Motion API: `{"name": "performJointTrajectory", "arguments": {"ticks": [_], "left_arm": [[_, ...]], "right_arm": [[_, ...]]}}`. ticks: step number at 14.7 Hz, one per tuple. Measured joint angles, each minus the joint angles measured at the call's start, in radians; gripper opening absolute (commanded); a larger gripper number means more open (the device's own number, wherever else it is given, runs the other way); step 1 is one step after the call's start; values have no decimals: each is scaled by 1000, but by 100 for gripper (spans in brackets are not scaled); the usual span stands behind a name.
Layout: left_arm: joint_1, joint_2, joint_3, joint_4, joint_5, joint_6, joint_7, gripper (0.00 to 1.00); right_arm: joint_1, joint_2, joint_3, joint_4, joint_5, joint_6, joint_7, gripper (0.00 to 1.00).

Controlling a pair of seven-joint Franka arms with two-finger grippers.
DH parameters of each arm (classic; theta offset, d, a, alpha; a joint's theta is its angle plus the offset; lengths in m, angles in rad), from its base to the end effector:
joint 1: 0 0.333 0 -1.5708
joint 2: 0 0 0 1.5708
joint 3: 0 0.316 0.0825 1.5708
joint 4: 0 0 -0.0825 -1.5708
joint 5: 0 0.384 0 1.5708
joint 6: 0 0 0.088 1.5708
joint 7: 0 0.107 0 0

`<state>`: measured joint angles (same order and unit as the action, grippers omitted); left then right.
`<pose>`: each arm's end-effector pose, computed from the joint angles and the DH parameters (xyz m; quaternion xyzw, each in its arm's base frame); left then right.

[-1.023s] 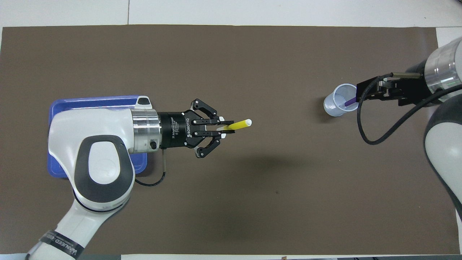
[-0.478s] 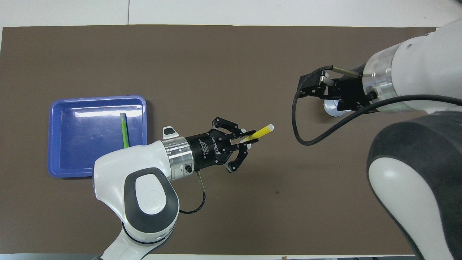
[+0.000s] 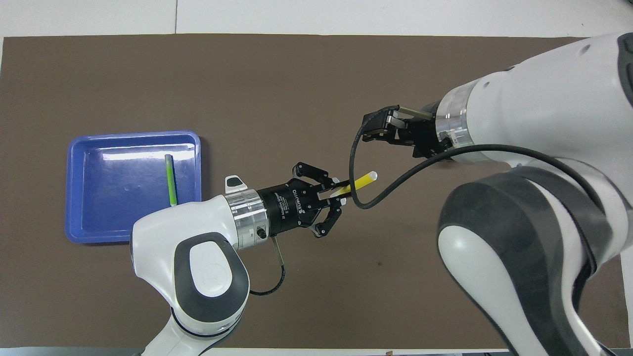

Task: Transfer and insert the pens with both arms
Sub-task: 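Grasp the yellow pen with the right gripper and open the left gripper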

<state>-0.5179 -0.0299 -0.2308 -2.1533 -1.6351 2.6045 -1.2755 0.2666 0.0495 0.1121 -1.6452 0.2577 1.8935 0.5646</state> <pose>0.4233 -0.3659 0.4466 0.5079 0.6750 -0.3447 0.4095 0.5482 0.2367 0.5941 -0.9795 0.1202 -0.0296 0.1588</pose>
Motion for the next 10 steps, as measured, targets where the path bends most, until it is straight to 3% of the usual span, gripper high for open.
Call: {"name": "performJointTrajectory", "arguments": {"ticks": [7,8,10], "left_arm": [[0,0,0,0,-66,14,-1,0],[0,0,0,0,-72,15,-1,0],[0,0,0,0,-75,19,-1,0]], "right_arm": [[30,-22,4,-75,0,1,-8,96],[30,-28,7,-85,0,1,-8,91],[31,-35,14,-95,0,1,-8,67]]}}
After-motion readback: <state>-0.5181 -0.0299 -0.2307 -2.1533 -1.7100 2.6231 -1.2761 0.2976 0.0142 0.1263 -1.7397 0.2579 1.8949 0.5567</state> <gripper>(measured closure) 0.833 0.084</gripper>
